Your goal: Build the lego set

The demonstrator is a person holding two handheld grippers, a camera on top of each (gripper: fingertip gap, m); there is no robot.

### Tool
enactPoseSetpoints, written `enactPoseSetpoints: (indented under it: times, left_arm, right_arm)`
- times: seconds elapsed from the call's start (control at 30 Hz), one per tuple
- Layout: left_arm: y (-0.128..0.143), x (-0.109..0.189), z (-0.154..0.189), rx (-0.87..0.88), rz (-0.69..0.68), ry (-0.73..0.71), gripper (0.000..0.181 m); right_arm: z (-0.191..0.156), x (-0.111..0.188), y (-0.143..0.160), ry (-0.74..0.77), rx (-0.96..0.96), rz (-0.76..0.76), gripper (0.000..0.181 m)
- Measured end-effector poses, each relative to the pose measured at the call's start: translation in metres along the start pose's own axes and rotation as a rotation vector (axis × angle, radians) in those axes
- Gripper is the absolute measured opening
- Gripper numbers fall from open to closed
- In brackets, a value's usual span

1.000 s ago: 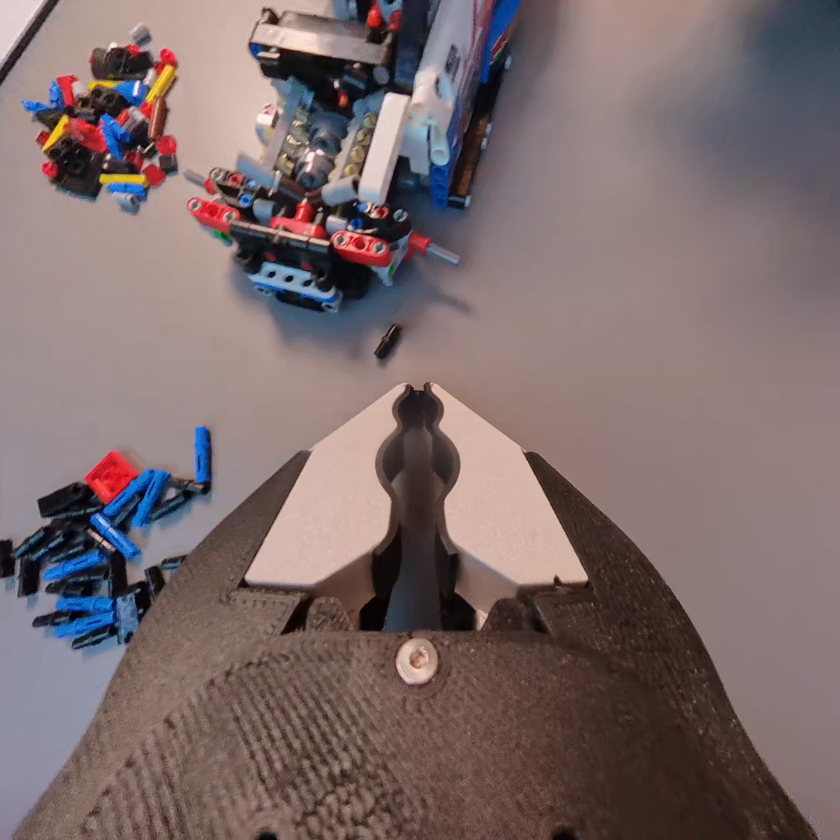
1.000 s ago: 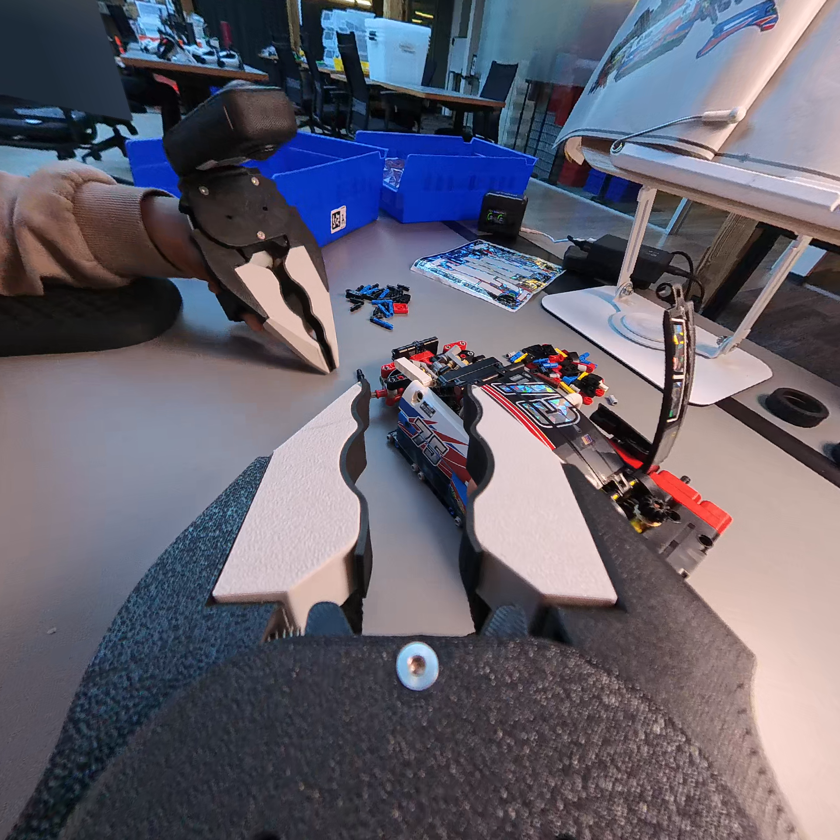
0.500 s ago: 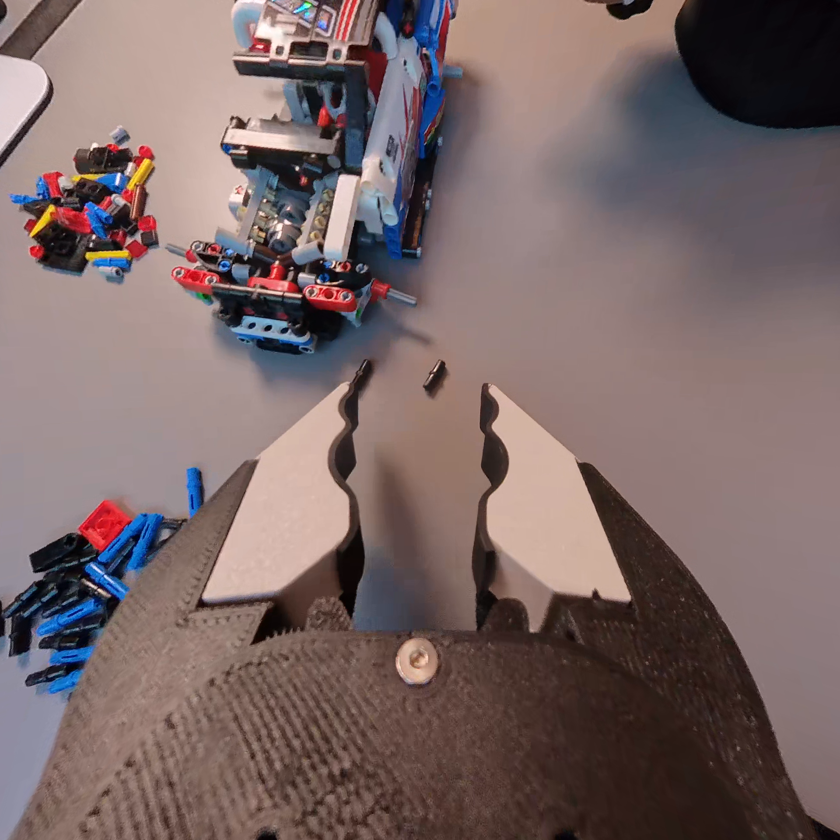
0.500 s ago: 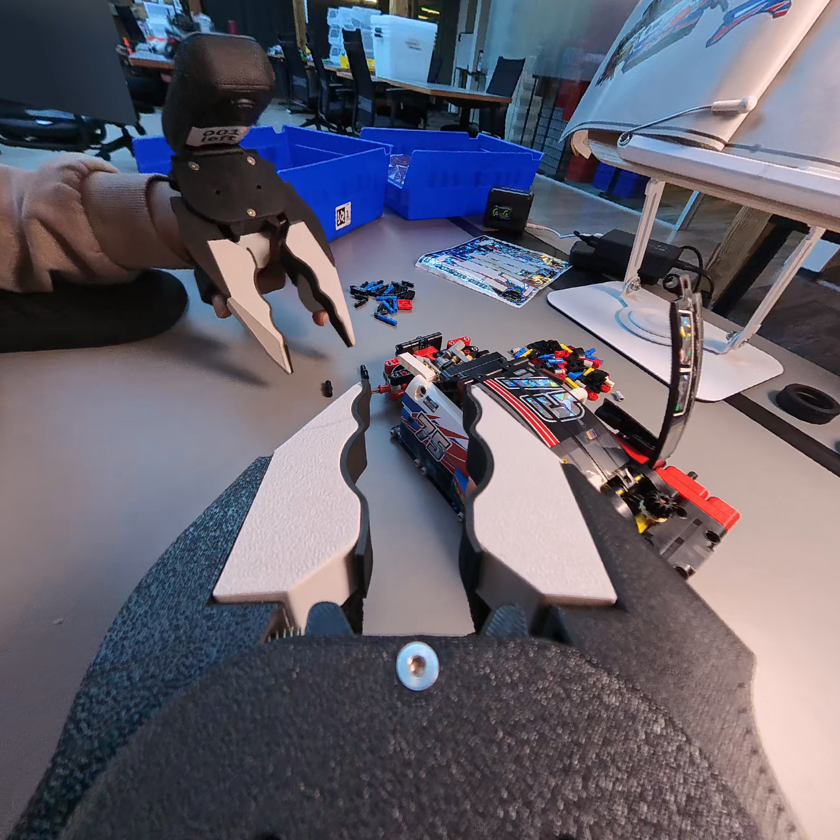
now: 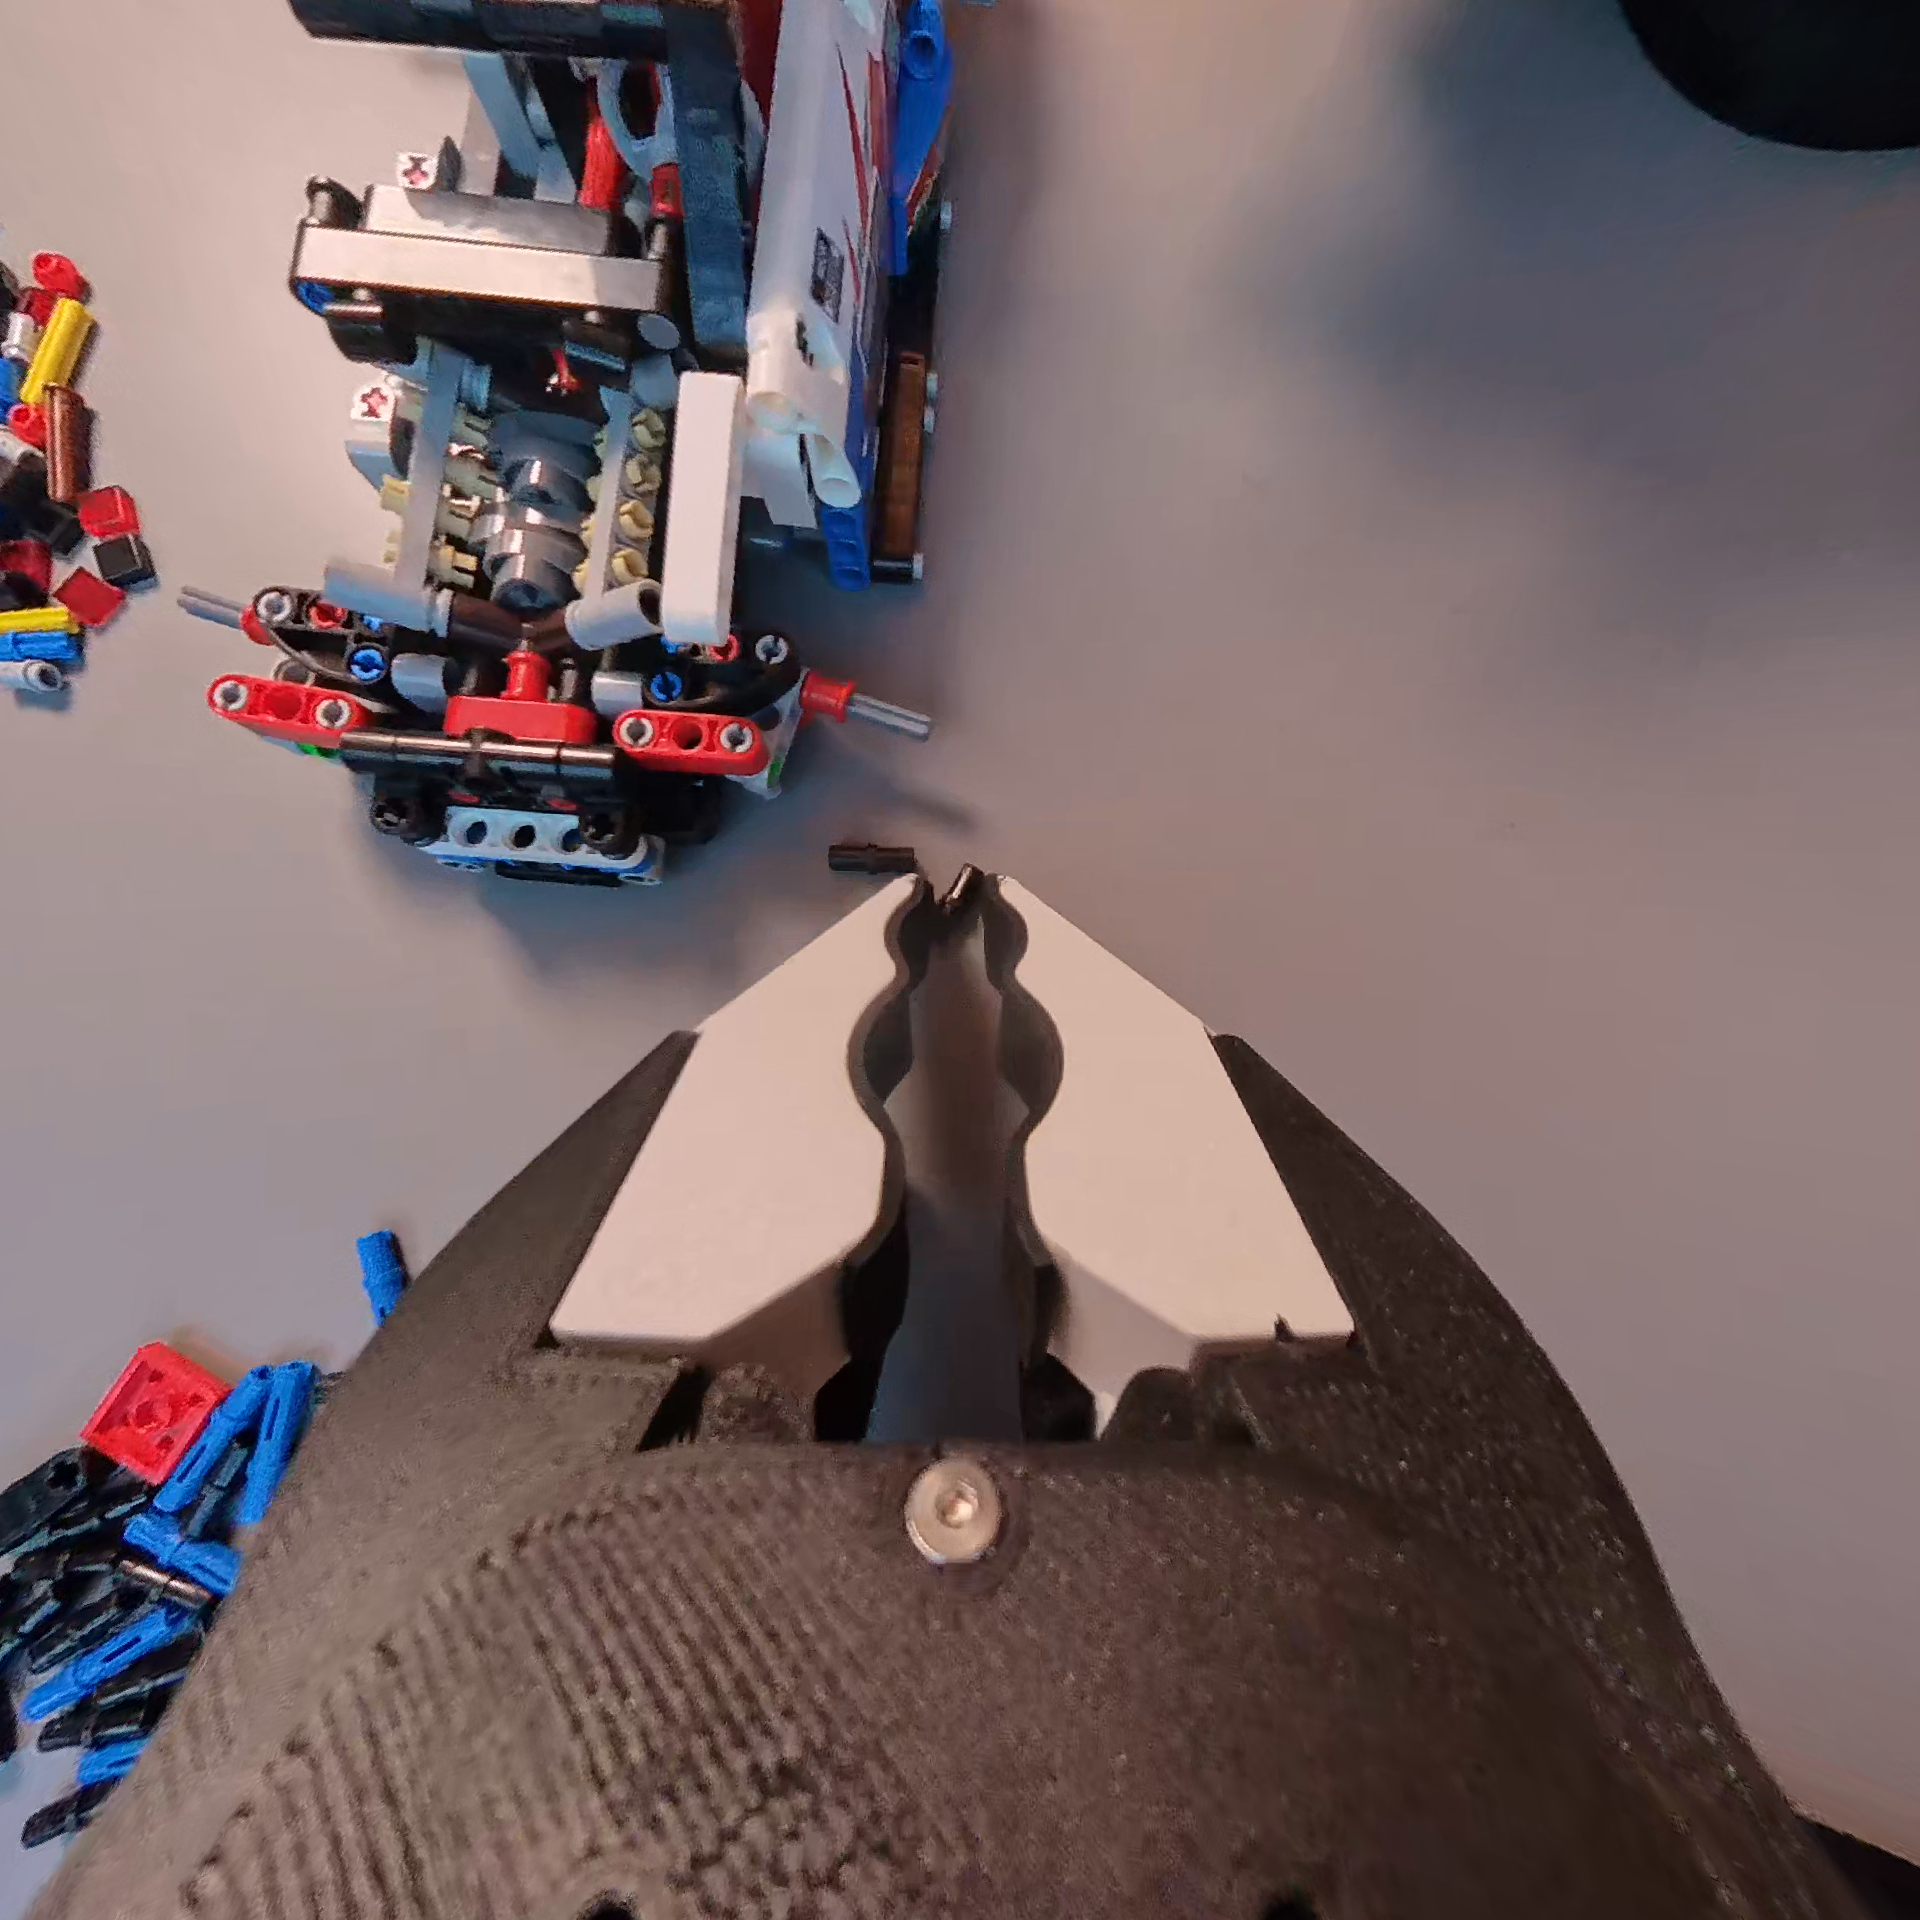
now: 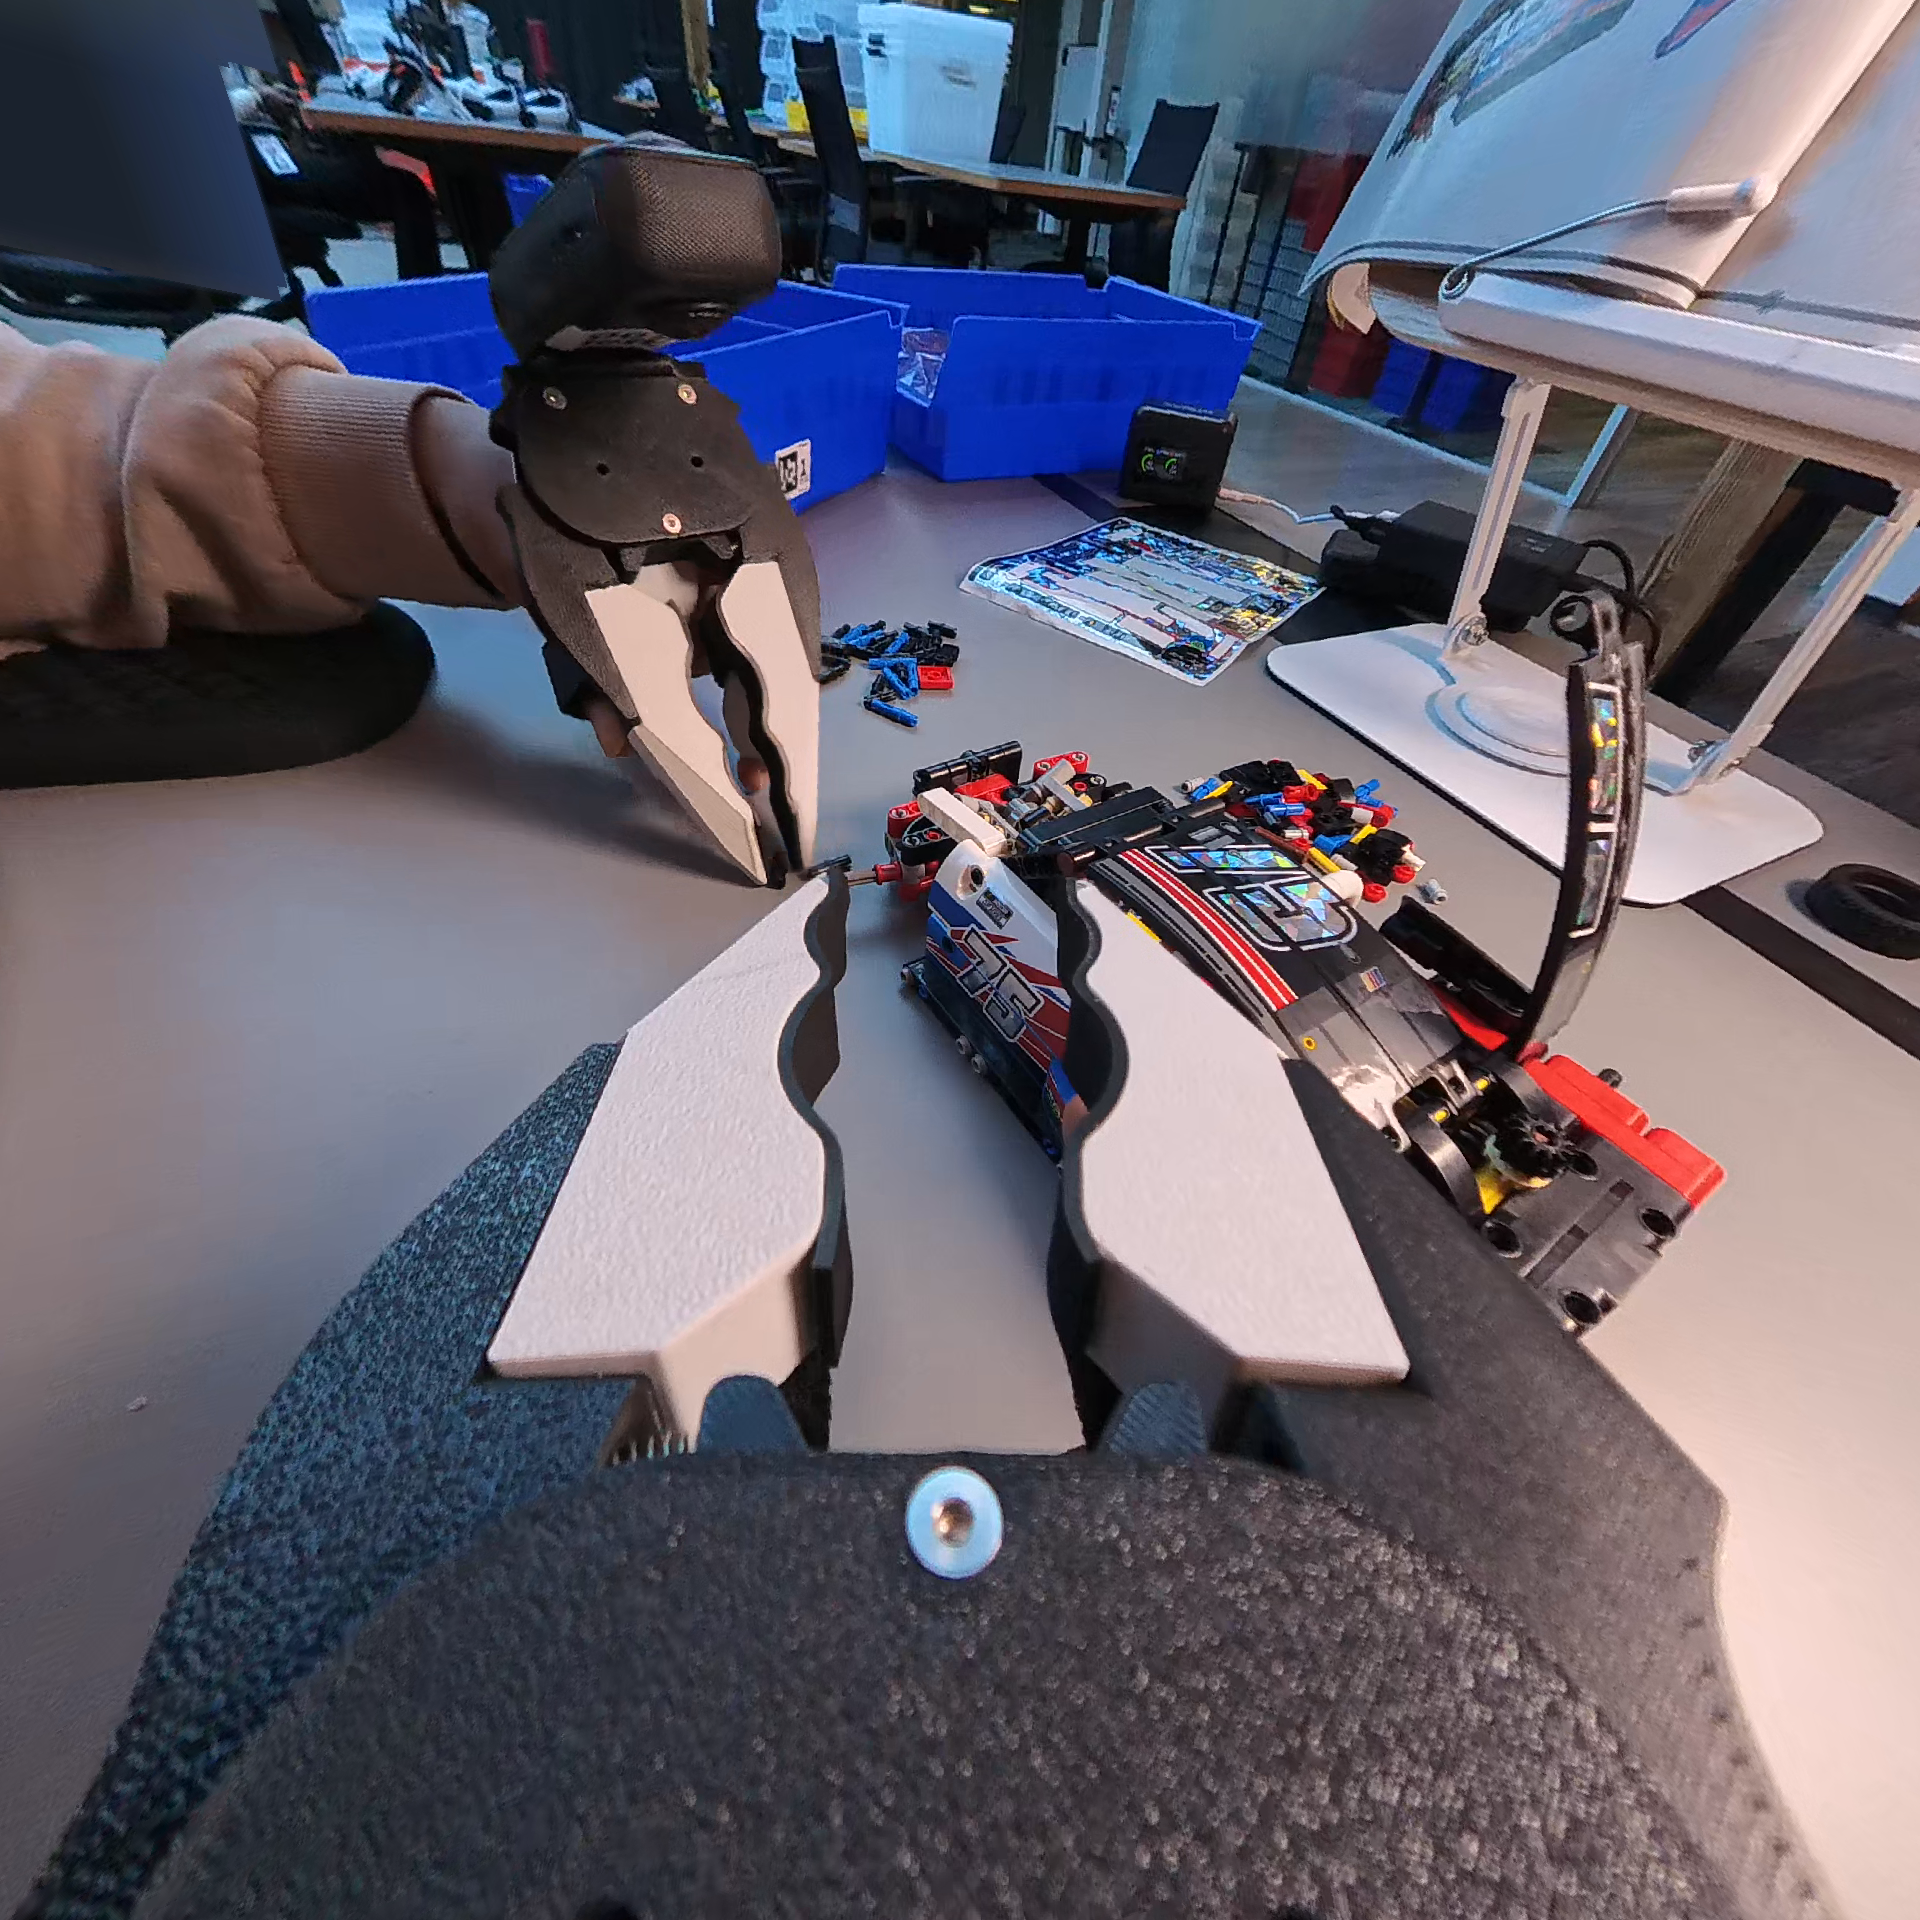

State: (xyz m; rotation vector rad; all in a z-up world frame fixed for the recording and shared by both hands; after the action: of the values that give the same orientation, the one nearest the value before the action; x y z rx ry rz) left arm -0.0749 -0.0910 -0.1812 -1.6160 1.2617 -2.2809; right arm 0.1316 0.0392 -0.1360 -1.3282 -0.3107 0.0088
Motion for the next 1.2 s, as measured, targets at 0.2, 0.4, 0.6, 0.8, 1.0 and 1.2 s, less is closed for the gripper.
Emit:
enactPoseSetpoints:
  times: [0.2, 0.4, 0.6, 0.8, 1.0, 1.2]
  left_arm:
    - [0.002, 0.003, 0.006, -0.036, 0.013, -0.01, 0.019]
    - [-0.002, 0.001, -0.005, -0.004, 0.065, 0.007, 0.042]
    - [-0.002, -0.004, -0.002, -0.061, 0.012, 0.051, 0.031]
    - [0.003, 0.002, 0.007, -0.108, -0.017, 0.072, 0.02]
    - [0.016, 0.047, -0.016, 0.096, 0.116, -0.155, 0.029]
    - [0.054, 0.062, -0.057, 0.473, 0.099, -0.431, 0.034]
  right_arm:
    - [-0.002, -0.001, 0.0, -0.006, 0.008, -0.005, 0.038]
    - [-0.002, -0.001, 0.001, -0.016, 0.002, -0.006, 0.038]
    - [-0.002, -0.001, 0.002, -0.018, 0.006, -0.012, 0.038]
    - [-0.002, -0.002, 0.004, -0.025, 0.008, -0.019, 0.038]
    - [-0.002, 0.001, 0.002, -0.014, 0.023, -0.016, 0.038]
    - [-0.002, 0.0, 0.003, -0.027, 0.008, -0.013, 0.038]
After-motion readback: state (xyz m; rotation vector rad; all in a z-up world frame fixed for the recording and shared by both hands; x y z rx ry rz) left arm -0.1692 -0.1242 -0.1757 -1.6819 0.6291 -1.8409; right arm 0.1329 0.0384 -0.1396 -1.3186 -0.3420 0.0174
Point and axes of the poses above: each gripper's, where its closed fingertips meet, x back along the fingers, y out of its underside, z = x × y across the jaws, the point moved 9 cm from there along x, back along the fingers, and after that the axes turned 7 degrees about x, right-handed, at the moved point
